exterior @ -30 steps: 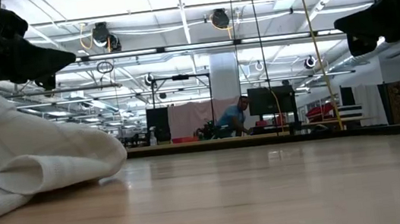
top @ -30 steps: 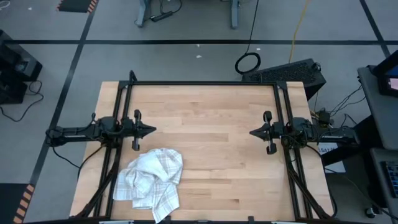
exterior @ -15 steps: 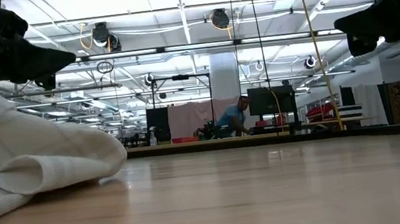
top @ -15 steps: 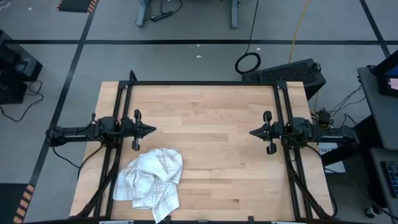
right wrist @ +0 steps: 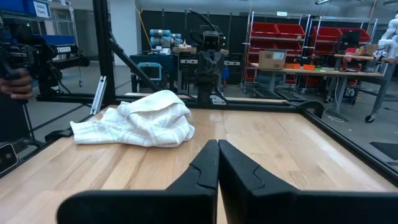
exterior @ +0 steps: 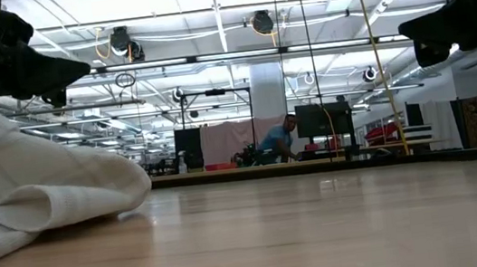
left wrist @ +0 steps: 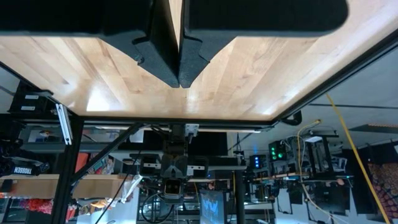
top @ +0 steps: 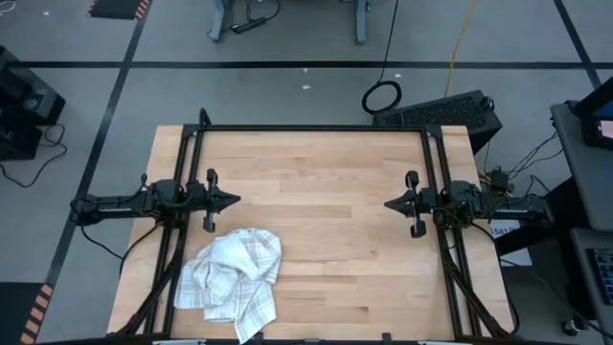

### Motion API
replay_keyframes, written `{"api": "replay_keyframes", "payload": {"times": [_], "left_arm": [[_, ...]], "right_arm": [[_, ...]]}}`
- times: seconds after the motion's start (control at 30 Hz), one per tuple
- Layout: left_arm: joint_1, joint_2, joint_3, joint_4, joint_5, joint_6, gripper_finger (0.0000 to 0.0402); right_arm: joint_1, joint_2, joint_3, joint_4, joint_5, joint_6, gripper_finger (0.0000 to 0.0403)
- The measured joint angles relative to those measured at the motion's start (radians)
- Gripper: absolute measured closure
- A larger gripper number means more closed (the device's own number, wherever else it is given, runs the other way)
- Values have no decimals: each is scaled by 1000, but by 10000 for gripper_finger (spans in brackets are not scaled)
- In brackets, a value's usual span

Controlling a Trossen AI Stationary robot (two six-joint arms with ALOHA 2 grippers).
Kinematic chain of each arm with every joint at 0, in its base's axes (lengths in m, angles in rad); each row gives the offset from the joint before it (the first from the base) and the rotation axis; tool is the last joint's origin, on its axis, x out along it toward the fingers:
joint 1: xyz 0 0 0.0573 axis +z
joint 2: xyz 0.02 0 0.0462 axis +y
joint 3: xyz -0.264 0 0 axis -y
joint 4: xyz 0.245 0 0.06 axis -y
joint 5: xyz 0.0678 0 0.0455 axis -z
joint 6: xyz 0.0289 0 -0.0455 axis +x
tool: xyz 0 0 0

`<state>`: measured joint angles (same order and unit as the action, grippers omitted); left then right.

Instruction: Roll towel

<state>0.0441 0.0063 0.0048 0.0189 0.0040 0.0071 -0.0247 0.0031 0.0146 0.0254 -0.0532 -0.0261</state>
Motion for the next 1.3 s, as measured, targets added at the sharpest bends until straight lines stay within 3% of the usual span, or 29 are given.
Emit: {"api": "replay_keyframes", "payload": {"times": [0.2, 0.43, 0.93, 1.3], "left_arm": [[0, 0, 0, 0, 0, 0, 387], [0, 0, 0, 0, 0, 0, 387], [0, 0, 0, 0, 0, 0, 387], [0, 0, 0, -2, -11, -2, 387]], "right_arm": [[0, 2, 17, 18, 3, -15, 403], [0, 43, 152, -26, 4, 11, 403], [0, 437, 758, -354, 62, 34, 403], [0, 575, 799, -344, 61, 11, 403]]}}
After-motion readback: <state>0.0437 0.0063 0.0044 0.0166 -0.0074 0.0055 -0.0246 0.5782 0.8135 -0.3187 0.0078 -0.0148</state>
